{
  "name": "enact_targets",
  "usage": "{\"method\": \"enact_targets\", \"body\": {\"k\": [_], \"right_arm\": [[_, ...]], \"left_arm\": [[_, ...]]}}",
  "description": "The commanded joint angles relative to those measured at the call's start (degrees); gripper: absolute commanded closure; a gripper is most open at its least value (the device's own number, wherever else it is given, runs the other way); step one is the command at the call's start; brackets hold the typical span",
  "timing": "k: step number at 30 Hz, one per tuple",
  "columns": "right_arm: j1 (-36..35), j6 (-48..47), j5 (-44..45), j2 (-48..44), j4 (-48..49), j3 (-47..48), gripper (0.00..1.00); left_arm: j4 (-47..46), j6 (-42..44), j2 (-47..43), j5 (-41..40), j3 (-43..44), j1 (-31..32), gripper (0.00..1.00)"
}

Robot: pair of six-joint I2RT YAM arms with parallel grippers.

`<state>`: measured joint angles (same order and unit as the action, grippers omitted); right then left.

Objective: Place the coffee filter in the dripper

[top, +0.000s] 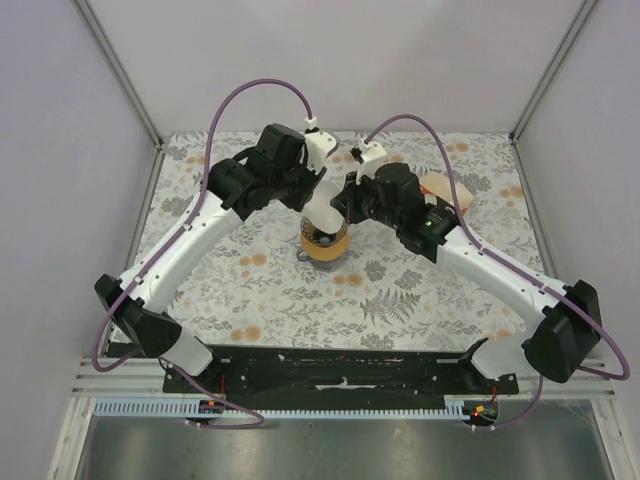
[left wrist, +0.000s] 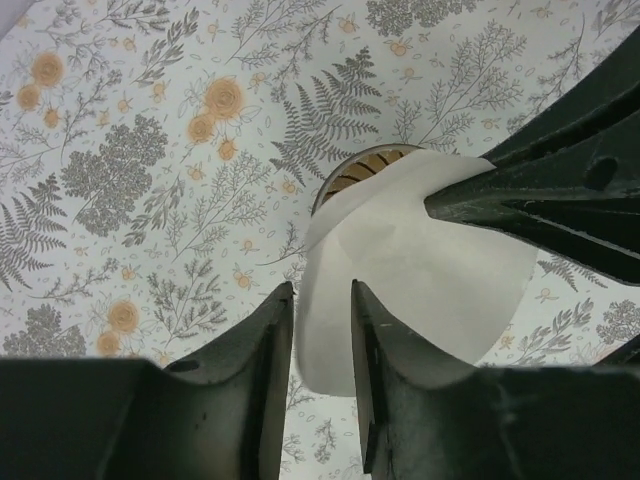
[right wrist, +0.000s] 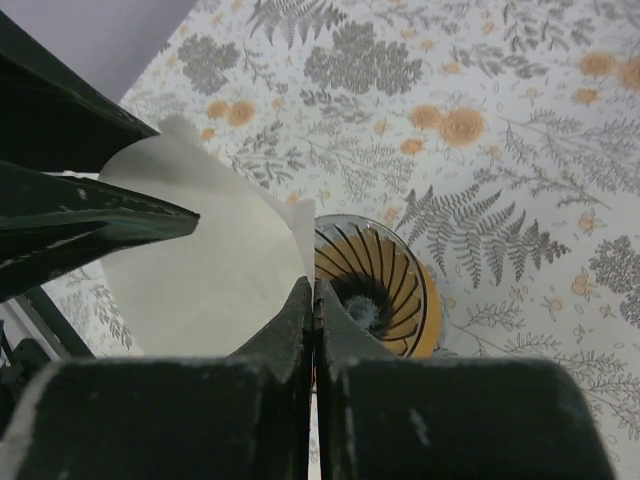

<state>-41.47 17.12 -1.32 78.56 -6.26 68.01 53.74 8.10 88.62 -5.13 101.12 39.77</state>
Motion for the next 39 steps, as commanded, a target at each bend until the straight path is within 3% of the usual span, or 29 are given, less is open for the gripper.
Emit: {"method": "enact_targets", "body": {"k": [1,6,10,15,28,36,39], "right_arm": [[1.13,-0.25,-6.93,3.34,-7.78,5.46,1.0],[2.01,-2.53,-8.43,6.07,-14.38,8.8,1.0],[2.89,-3.59,-10.28,9.49,-18.77,12.14,1.0],[2.98,-5.43,-6.16,12.4,-22.47,14.96,1.0],[2.89,-6.93,-5.01,18.11,-23.88,19.53,1.0],[2.89,-9.3,-5.8,15.75,-22.48,20.58,0.59],[2.89,-10.18,-5.62,14.52,-21.69,20.94,0.55]], "left_arm": [[-2.06,-3.09,0.06,6.43,-1.27,-2.23,0.58],[-2.14,-4.05,-0.73,8.46,-1.8,-3.9,0.48],[-2.49,-5.55,-0.9,8.12,-2.33,-5.84,0.48],[-3.72,-6.95,-1.17,7.06,-5.4,-6.63,0.48],[-8.91,-11.17,-0.29,8.99,-12.26,-8.83,0.48],[-10.14,-10.91,-0.03,12.07,-13.32,-10.41,0.48],[-10.23,-10.91,-0.2,12.86,-13.41,-10.68,0.48]]}}
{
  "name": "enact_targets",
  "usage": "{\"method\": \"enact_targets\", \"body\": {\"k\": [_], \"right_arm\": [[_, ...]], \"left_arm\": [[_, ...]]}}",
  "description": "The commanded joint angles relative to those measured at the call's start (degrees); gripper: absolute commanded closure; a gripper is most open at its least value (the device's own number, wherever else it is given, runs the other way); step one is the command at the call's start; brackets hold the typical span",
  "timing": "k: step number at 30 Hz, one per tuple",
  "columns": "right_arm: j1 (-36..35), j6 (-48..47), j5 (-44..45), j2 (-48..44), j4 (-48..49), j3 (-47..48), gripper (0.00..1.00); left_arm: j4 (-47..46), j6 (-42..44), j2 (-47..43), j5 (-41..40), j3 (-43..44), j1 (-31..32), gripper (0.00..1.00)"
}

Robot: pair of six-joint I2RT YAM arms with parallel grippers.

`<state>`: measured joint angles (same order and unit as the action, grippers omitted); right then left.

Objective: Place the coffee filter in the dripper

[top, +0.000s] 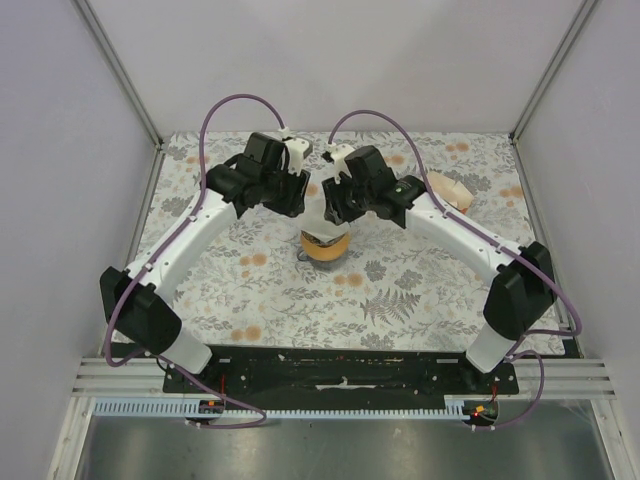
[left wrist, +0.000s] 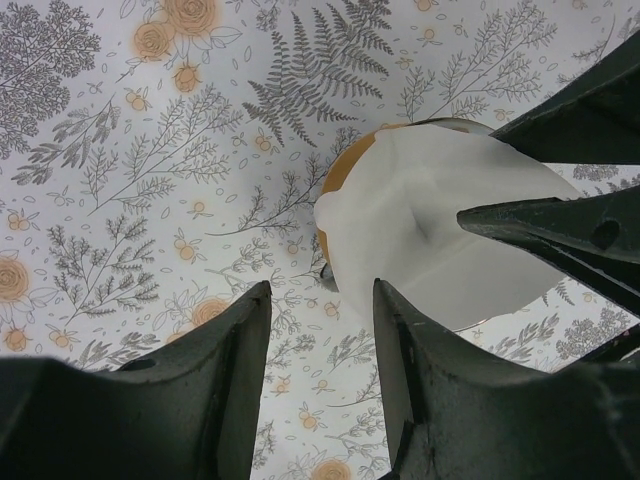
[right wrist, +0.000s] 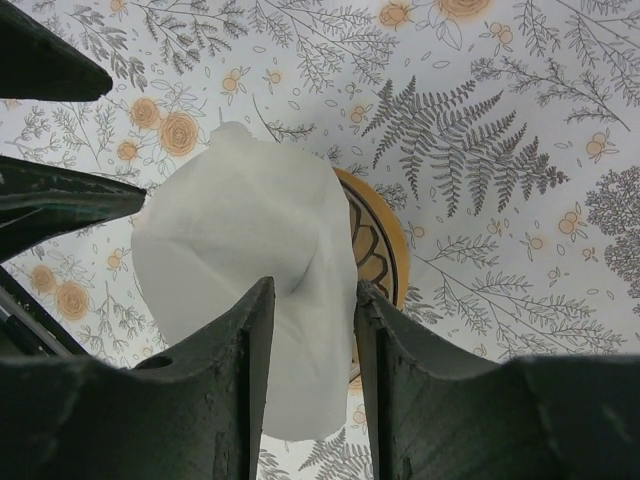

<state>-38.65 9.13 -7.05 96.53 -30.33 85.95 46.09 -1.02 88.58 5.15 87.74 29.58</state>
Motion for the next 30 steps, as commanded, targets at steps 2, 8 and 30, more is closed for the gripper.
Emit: {"method": "enact_targets", "body": {"k": [2,8,30], "right_arm": [[0.07,-2.88,0.54,-4.07,2.55,3.43,0.54],[-1.59,-5.78,6.68,-7.58,4.39,2.65,0.55],[-6.52,-5.79,1.59,5.15,-0.96,1.94,1.0]], "left_arm": [[-2.58,-1.88,-0.16,2.76,-0.03,-0.67,0.48],[-2.93,-4.86,-0.86,2.93,0.15,-4.27,0.48],[-10.23,-20.25,-0.6,17.26,-11.72,-8.58,0.5]]}}
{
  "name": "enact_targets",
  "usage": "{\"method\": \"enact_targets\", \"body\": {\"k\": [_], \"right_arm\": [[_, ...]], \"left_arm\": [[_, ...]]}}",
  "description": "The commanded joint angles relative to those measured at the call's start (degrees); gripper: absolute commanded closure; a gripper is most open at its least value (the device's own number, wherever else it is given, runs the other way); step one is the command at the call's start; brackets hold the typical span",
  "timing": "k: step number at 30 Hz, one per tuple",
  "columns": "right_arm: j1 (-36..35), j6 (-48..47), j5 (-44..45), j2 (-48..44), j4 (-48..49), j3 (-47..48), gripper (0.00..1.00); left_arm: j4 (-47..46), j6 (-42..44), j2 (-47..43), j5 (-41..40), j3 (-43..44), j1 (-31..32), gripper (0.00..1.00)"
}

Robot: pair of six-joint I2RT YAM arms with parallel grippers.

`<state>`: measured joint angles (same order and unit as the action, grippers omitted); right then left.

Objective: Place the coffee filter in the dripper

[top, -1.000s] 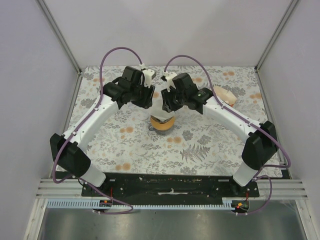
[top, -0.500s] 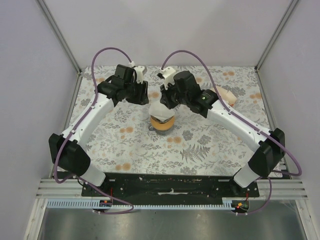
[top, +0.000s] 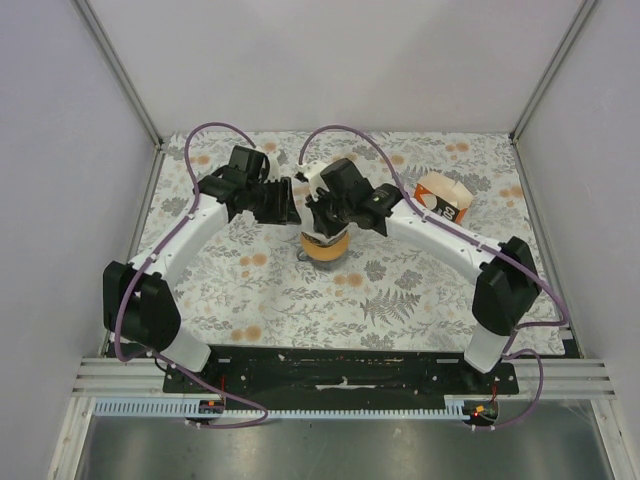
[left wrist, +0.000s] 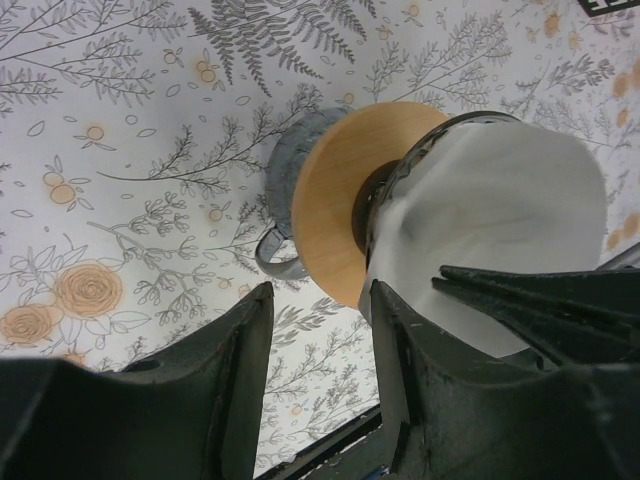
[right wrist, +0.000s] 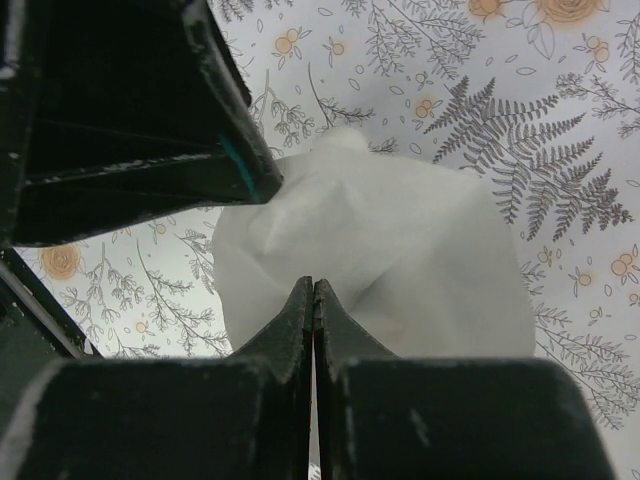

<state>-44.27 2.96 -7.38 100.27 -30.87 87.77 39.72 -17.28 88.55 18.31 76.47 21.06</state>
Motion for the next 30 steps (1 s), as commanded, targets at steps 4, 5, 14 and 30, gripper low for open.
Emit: {"method": "enact_targets", "body": {"k": [4,5,14,30], "right_arm": [[-0.99,1.08,4.39,3.26,-1.56,0.04,1.0],[-0.91,1.08,4.82,3.7,-1.56,-0.05,1.0],[-0.99,1.87,3.95,6.78,-1.21,0.12,1.0],[-0.9,2.49,4.56,10.56,-1.12,1.0,1.0]], "left_arm": [[-3.86,-4.25,-0.49,4.11,-0.09,-0.32,0.51],[-3.87,-4.26,-0.57,4.02,0.0,-0.4,0.52],[-4.74,-4.96,-0.49,5.51,-0.18,-0.93,0.53],[-7.64,-6.19,0.92,8.85,-2.55,-0.23,0.58]]}}
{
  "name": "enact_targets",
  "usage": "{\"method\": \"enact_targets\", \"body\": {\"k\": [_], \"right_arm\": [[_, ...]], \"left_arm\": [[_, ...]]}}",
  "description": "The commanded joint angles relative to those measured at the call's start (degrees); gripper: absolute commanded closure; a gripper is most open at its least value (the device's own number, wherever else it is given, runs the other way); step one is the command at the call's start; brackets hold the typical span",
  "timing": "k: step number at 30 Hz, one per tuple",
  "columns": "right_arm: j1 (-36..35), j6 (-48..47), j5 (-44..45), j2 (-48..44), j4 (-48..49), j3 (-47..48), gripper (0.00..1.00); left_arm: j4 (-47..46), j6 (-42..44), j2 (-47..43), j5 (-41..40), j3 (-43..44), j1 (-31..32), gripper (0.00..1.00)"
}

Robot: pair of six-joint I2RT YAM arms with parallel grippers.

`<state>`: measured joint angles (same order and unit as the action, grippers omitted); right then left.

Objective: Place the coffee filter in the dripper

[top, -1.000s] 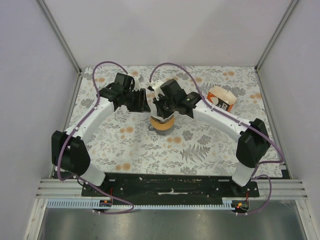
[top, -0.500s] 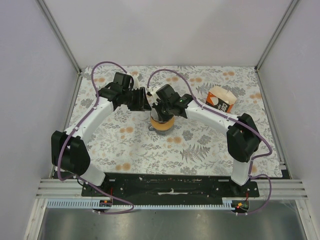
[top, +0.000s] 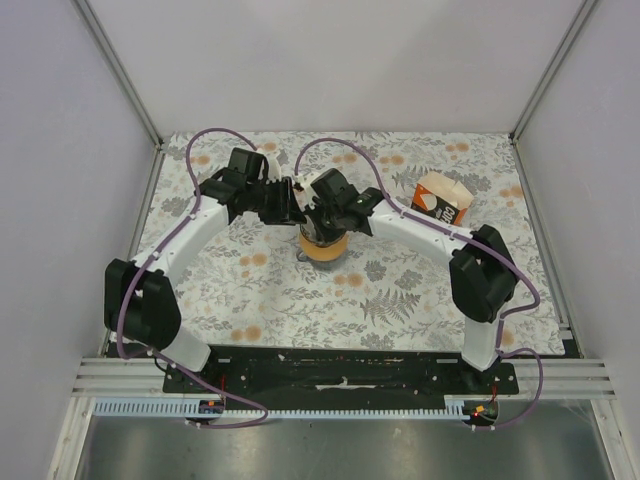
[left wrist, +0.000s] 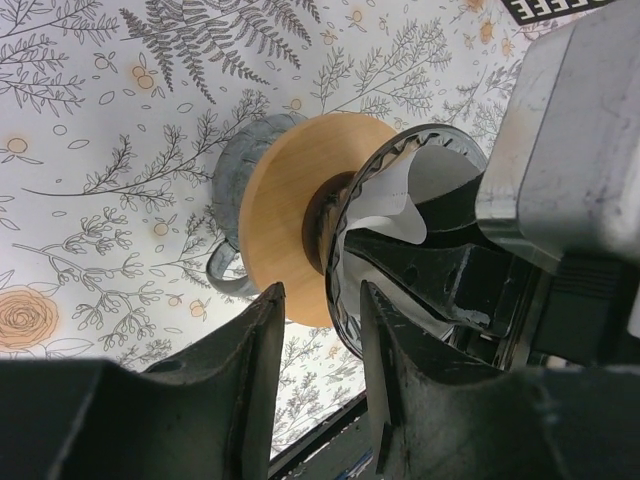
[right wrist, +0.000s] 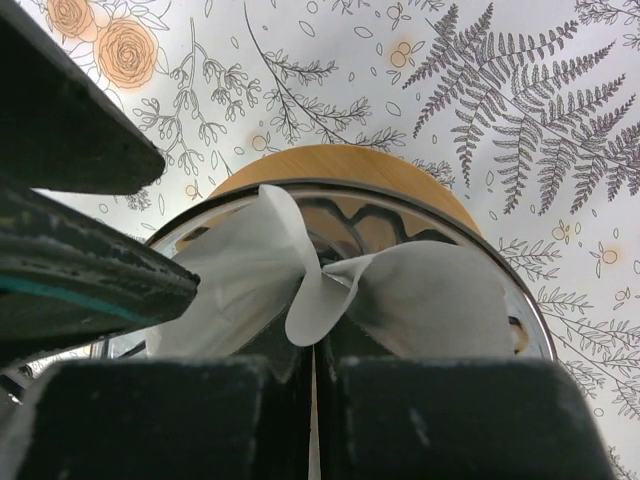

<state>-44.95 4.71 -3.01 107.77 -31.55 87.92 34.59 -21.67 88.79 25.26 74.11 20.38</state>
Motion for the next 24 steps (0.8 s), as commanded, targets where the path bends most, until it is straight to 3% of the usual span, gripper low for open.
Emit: {"method": "enact_targets", "body": {"k": [1,11,24], "right_arm": [[-0.23,0.91,0.19,3.41,-0.7,0.94,1.0],[-1.37,-0.32,4.85,7.28,-5.98,4.1,1.0],[-2.34,-0.49,4.33,8.51,-6.42,4.8,1.0]], "left_arm": [[-2.51,-1.62,0.68,1.55,-0.19,0.45,0.58],[-2.07,-0.83,1.47,0.94,1.65,1.06,0.61],[-0.4,0.76,2.17,-0.21,5.88,1.06,0.48]]}}
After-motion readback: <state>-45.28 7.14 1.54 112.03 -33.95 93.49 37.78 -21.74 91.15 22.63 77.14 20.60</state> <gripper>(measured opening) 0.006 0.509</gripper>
